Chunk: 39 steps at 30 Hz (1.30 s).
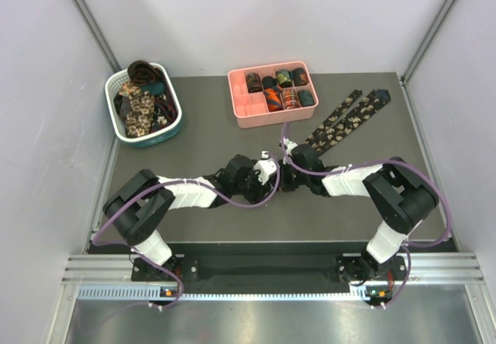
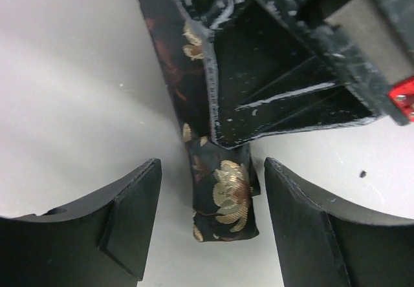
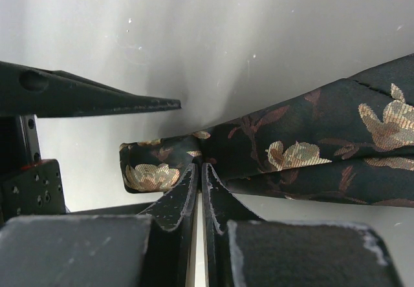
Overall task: Roll the ties
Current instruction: Roll the tie
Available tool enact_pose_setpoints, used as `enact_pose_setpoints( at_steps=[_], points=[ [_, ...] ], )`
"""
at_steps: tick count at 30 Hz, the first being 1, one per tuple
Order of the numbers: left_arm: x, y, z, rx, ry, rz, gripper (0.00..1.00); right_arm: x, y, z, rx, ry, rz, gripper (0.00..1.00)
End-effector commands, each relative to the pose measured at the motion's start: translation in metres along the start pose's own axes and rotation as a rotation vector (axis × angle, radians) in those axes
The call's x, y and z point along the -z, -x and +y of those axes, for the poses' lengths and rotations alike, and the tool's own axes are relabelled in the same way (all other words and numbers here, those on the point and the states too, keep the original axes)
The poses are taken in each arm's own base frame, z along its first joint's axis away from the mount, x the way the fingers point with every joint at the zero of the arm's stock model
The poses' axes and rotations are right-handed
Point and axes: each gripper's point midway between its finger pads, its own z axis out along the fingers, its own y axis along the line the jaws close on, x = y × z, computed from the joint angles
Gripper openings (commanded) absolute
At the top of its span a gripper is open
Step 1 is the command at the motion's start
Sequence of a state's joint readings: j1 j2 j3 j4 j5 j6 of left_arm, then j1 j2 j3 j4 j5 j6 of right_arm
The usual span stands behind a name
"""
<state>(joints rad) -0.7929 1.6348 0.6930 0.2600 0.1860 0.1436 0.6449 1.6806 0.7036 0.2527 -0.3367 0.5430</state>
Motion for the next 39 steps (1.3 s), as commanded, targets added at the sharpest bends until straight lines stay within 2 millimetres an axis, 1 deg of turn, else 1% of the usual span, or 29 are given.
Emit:
enact_pose_setpoints(
  at_steps=[1,3,5,7,10,13,16,17,18,19,20,21,22,23,24,26,27,28,29,30,31,32,33,34,35,36,37,38,39],
  points=[
    [-0.001,0.012,-0.008,-0.038,-0.05,-0.043,0.7,0.001,0.018,0.006,0.003,0.013,-0.034,0.01],
    [0.0,0.007,-0.007,-0.041,-0.048,-0.036,0.7,0.001,0.018,0.007,0.002,0.017,-0.034,0.01],
    [0.0,0.0,-0.005,-0.052,-0.032,-0.017,0.65,0.001,0.019,0.008,0.001,0.021,-0.032,0.01],
    [-0.001,-0.004,0.001,-0.053,-0.002,0.004,0.55,0.001,0.021,0.01,0.002,0.025,-0.039,0.03],
    [-0.001,-0.006,0.005,-0.062,0.016,0.016,0.4,0.005,0.028,0.013,-0.002,0.024,-0.052,0.1],
    [0.0,-0.009,0.003,-0.062,0.008,0.019,0.36,0.012,0.036,0.009,-0.014,-0.021,-0.079,0.18],
    [0.002,-0.01,-0.001,-0.057,-0.004,0.019,0.35,0.024,0.047,0.001,-0.044,-0.083,-0.124,0.27],
    [0.002,-0.011,-0.002,-0.055,-0.008,0.018,0.36,0.032,0.053,0.0,-0.053,-0.101,-0.146,0.29],
    [0.003,-0.011,-0.004,-0.055,-0.015,0.017,0.36,0.036,0.056,-0.002,-0.065,-0.119,-0.163,0.38],
    [0.003,-0.012,-0.005,-0.049,-0.018,0.017,0.36,0.041,0.06,-0.011,-0.092,-0.167,-0.192,0.43],
    [0.004,-0.012,-0.006,-0.049,-0.022,0.018,0.36,0.05,0.068,-0.012,-0.105,-0.187,-0.229,0.5],
    [0.004,-0.013,-0.008,-0.048,-0.025,0.019,0.36,0.056,0.068,-0.017,-0.124,-0.22,-0.238,0.57],
    [0.005,-0.015,-0.01,-0.046,-0.033,0.023,0.36,0.062,0.071,-0.024,-0.151,-0.27,-0.271,0.67],
    [0.006,-0.014,-0.011,-0.046,-0.036,0.02,0.36,0.073,0.081,-0.026,-0.17,-0.305,-0.328,0.79],
    [0.006,-0.013,-0.012,-0.044,-0.038,0.018,0.37,0.08,0.076,-0.033,-0.192,-0.353,-0.325,0.99],
    [0.008,-0.012,-0.014,-0.046,-0.046,0.014,0.37,0.092,0.082,-0.04,-0.248,-0.42,-0.374,1.0],
    [0.008,-0.013,-0.016,-0.048,-0.051,0.014,0.37,0.098,0.09,-0.04,-0.282,-0.449,-0.398,1.0],
    [0.009,-0.012,-0.016,-0.048,-0.051,0.012,0.37,0.104,0.082,-0.053,-0.335,-0.534,-0.389,1.0],
    [0.009,-0.012,-0.017,-0.049,-0.052,0.01,0.37,0.106,0.079,-0.059,-0.362,-0.589,-0.382,1.0],
    [0.009,-0.011,-0.017,-0.05,-0.053,0.009,0.37,0.112,0.091,-0.056,-0.398,-0.624,-0.41,1.0],
    [0.009,-0.01,-0.018,-0.046,-0.056,0.009,0.37,0.12,0.079,-0.069,-0.453,-0.728,-0.385,1.0],
    [0.008,-0.009,-0.019,-0.047,-0.061,0.007,0.37,0.116,0.074,-0.075,-0.462,-0.777,-0.352,1.0],
    [0.008,-0.008,-0.02,-0.044,-0.065,0.003,0.37,0.118,0.072,-0.078,-0.481,-0.825,-0.338,1.0],
    [0.008,-0.007,-0.022,-0.043,-0.069,0.002,0.38,0.118,0.086,-0.071,-0.512,-0.826,-0.363,1.0],
    [0.008,-0.005,-0.022,-0.043,-0.069,-0.004,0.38,0.114,0.073,-0.078,-0.514,-0.893,-0.3,1.0],
    [0.008,-0.004,-0.023,-0.043,-0.071,-0.005,0.38,0.113,0.087,-0.071,-0.53,-0.889,-0.32,1.0],
    [0.008,-0.004,-0.023,-0.044,-0.069,-0.008,0.38,0.111,0.089,-0.072,-0.54,-0.903,-0.32,1.0],
    [0.008,-0.004,-0.023,-0.041,-0.066,-0.009,0.38,0.107,0.078,-0.078,-0.541,-0.963,-0.271,1.0],
    [0.008,-0.003,-0.023,-0.04,-0.066,-0.012,0.37,0.105,0.09,-0.074,-0.56,-0.96,-0.287,1.0]
  ],
)
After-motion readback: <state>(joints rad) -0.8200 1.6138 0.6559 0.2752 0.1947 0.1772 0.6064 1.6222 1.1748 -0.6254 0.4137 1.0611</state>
